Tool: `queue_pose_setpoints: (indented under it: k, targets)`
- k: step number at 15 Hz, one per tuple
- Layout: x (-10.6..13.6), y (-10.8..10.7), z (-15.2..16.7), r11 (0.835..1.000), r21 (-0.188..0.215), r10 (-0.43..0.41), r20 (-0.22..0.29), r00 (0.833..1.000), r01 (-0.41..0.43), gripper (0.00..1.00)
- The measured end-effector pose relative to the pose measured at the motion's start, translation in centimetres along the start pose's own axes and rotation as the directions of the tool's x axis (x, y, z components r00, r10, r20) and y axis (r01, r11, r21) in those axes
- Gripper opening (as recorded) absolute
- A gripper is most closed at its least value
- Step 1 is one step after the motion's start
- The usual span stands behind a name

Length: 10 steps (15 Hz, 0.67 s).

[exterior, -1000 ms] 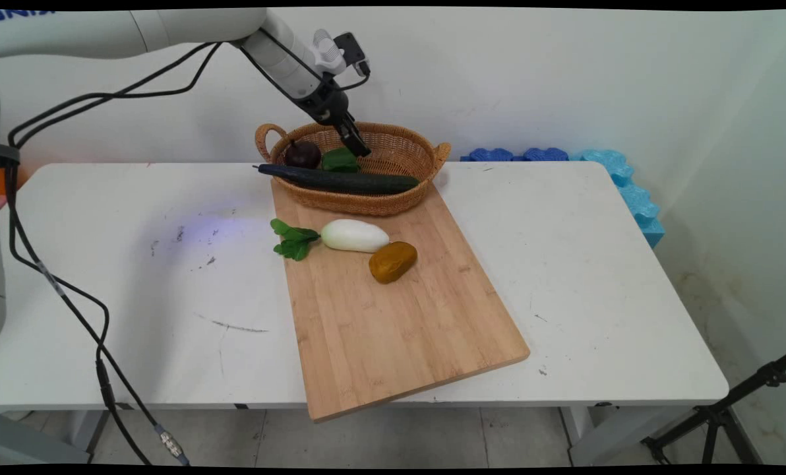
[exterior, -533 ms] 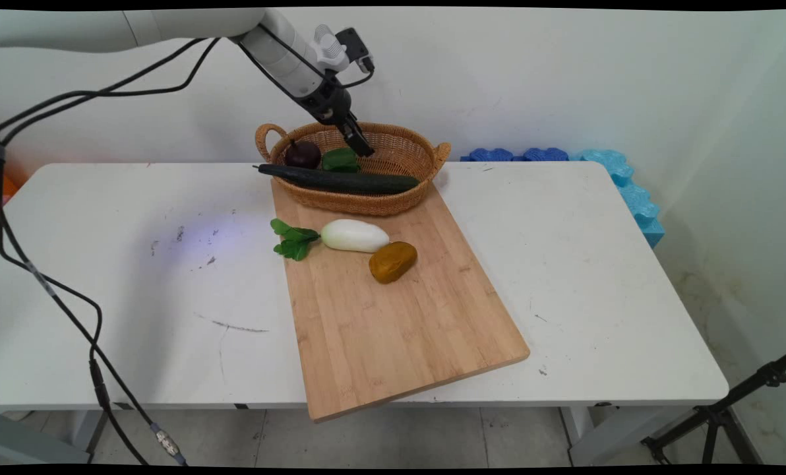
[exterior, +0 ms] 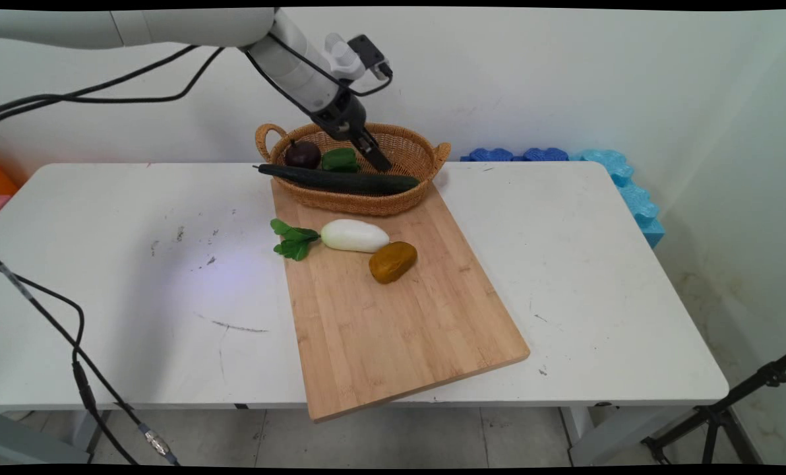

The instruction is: Pick up the potato from the cutting board

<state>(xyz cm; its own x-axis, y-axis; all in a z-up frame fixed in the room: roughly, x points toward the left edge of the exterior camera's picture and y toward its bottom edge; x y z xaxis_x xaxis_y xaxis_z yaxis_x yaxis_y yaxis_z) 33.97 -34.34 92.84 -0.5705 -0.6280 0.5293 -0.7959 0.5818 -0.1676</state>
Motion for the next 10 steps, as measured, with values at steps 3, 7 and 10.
queue_pose_setpoints:
  k: [3, 7, 10]
  targets:
    - [-0.3, 2.5, -0.2, 0.999, -0.028, -0.043, -0.002, 0.999, 0.043, 1.0]
    - [-0.7, 5.0, -0.1, 0.995, -0.058, -0.083, -0.001, 0.997, 0.083, 1.0]
    - [-1.3, 7.3, 0.1, 0.99, -0.089, -0.112, 0.003, 0.994, 0.112, 1.0]
